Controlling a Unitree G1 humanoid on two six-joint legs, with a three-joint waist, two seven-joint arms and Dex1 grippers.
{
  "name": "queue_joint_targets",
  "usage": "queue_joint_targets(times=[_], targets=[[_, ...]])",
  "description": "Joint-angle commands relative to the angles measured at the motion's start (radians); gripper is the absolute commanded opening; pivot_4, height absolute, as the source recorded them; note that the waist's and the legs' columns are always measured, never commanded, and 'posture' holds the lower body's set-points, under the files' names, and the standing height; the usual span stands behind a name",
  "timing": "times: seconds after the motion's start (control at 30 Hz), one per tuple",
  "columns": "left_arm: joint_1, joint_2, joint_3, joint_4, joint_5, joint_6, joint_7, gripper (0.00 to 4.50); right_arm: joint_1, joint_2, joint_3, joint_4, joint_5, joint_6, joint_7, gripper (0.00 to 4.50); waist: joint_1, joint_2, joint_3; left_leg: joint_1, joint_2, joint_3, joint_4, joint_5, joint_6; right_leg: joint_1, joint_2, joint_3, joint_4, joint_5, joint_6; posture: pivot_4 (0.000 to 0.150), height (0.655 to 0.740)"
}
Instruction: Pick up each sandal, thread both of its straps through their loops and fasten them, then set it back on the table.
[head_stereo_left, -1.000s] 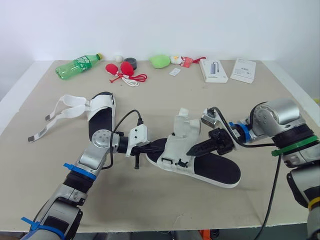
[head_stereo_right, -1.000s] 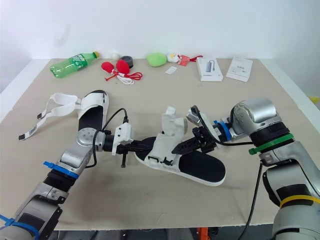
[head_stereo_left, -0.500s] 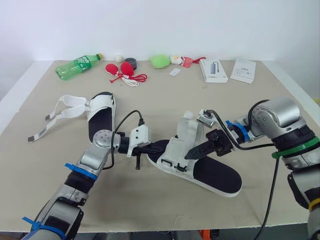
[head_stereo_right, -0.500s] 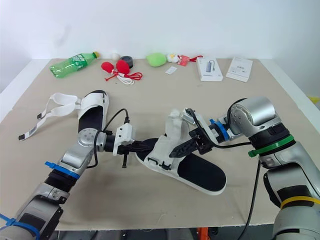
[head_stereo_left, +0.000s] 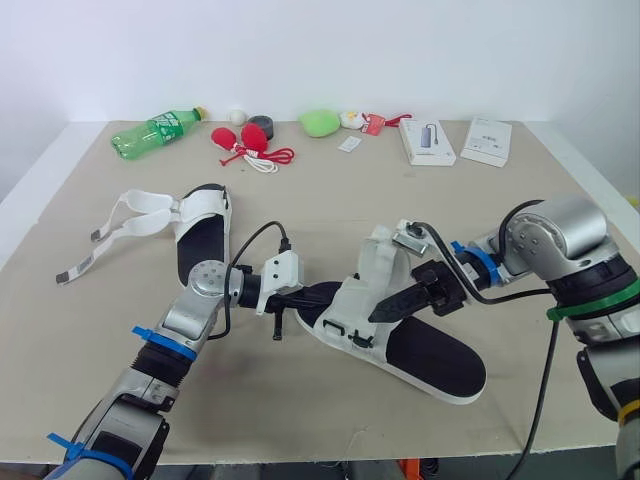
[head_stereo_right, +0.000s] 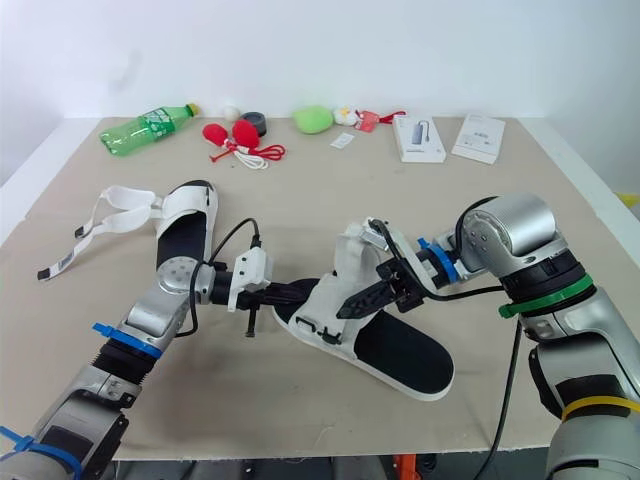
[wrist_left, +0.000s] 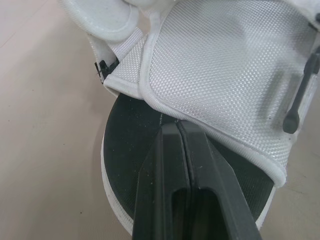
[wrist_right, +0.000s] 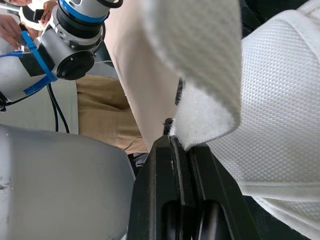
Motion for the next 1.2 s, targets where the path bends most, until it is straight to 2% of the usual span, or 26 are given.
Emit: queue_joint_targets(times=[0.03,0.4,0.43,0.47,0.63,0.87,1.0,1.2], targets=[[0.000,0.006,-0.008,0.008,0.019,-0.004,0.004,0.00,0.011,0.002,-0.032,-0.044,0.045,0.006,-0.026,0.03,0.000,0.000,0.000,0.000,0.000,0.000,0.000,0.000,0.000,0.000,0.000,0.000,0.000,0.000,0.000,0.150,0.7400],[0.002,0.005,-0.009,0.011,0.023,-0.011,0.007,0.00,0.057,-0.008,-0.057,-0.110,0.081,0.006,-0.089,0.03,0.000,0.000,0.000,0.000,0.000,0.000,0.000,0.000,0.000,0.000,0.000,0.000,0.000,0.000,0.000,0.150,0.7400],[0.001,0.005,-0.009,0.012,0.024,-0.011,0.007,0.00,0.058,-0.009,-0.058,-0.114,0.084,0.006,-0.089,0.74,0.000,0.000,0.000,0.000,0.000,0.000,0.000,0.000,0.000,0.000,0.000,0.000,0.000,0.000,0.000,0.150,0.7400],[0.001,0.005,-0.010,0.013,0.024,-0.013,0.006,0.00,0.061,-0.008,-0.065,-0.123,0.078,0.005,-0.093,1.06,0.000,0.000,0.000,0.000,0.000,0.000,0.000,0.000,0.000,0.000,0.000,0.000,0.000,0.000,0.000,0.150,0.7400],[0.002,0.007,-0.011,0.014,0.026,-0.015,0.003,0.00,0.069,-0.038,-0.084,-0.166,0.071,-0.023,-0.070,3.37,0.000,0.000,0.000,0.000,0.000,0.000,0.001,0.000,0.000,0.001,0.000,0.000,0.000,0.001,0.000,0.150,0.7400],[0.008,0.024,-0.005,-0.004,0.024,-0.010,-0.003,0.00,0.096,-0.197,-0.068,-0.215,0.047,-0.144,0.085,3.37,0.000,0.000,0.000,0.001,0.000,0.000,0.001,0.000,0.000,0.001,0.000,0.000,0.000,-0.001,-0.002,0.150,0.7400],[0.009,0.045,0.005,-0.013,0.018,-0.007,-0.009,0.00,0.175,-0.281,-0.051,-0.274,0.051,-0.188,0.180,3.37,-0.001,0.000,0.000,0.001,0.000,0.000,0.001,0.000,0.000,0.001,0.000,0.000,0.000,-0.001,-0.002,0.150,0.7400],[0.018,0.069,0.003,-0.046,0.008,0.012,-0.019,0.00,0.274,-0.166,-0.072,-0.250,-0.050,-0.300,0.065,3.37,-0.007,0.000,0.000,0.002,0.001,0.001,0.001,0.000,0.000,0.001,0.000,0.001,0.000,0.000,-0.005,0.150,0.7400]])
